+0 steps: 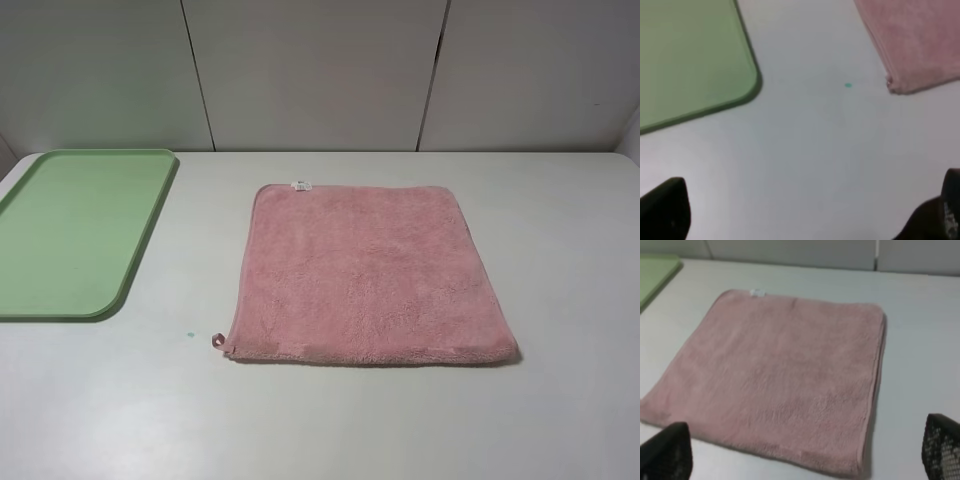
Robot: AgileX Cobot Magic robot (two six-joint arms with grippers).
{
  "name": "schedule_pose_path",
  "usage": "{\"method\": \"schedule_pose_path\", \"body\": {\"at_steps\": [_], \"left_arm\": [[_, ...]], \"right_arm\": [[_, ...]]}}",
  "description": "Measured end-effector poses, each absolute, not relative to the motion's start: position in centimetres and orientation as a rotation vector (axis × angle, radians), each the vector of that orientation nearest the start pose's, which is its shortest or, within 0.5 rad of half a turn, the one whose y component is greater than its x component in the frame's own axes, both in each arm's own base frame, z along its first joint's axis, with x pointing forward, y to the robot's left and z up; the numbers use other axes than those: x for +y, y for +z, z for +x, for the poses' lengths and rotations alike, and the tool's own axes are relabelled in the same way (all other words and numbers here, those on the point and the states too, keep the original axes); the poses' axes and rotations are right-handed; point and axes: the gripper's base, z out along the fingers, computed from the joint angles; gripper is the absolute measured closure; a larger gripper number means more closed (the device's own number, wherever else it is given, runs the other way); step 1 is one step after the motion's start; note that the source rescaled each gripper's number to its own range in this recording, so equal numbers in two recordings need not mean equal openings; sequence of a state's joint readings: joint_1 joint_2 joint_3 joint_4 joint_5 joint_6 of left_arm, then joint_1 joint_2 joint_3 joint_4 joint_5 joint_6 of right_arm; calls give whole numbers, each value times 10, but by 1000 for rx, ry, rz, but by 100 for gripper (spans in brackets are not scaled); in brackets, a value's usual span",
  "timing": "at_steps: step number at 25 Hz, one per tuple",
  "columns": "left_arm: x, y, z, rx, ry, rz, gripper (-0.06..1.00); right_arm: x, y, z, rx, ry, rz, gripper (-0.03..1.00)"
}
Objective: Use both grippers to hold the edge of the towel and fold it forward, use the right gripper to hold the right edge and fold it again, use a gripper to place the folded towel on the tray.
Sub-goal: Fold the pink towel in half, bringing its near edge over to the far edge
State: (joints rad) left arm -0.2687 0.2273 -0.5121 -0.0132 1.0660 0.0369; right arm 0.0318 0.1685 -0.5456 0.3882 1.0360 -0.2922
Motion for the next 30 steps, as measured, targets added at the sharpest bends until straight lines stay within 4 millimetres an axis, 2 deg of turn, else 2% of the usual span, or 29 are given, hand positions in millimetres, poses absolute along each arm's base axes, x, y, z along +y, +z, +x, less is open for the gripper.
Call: {"method": "schedule_pose_path", "body": {"at_steps": [10, 16, 21, 25, 30], "left_arm": [[-27, 270, 55, 2364, -128, 736, -6], [-44, 280, 73, 2350, -76, 961, -6], [-66, 287, 88, 2283, -35, 1202, -6], [-85, 278, 97, 2215, 76, 1458, -6], [-107, 267, 113, 2045, 274, 1663, -6]], "right_arm": [[36, 292, 42, 2157, 298, -659, -3], [39, 289, 55, 2159, 265, -808, -3], [41, 287, 67, 2175, 249, -848, -3], [43, 282, 79, 2219, 242, -896, -3], [47, 272, 100, 2279, 233, -961, -3]]}}
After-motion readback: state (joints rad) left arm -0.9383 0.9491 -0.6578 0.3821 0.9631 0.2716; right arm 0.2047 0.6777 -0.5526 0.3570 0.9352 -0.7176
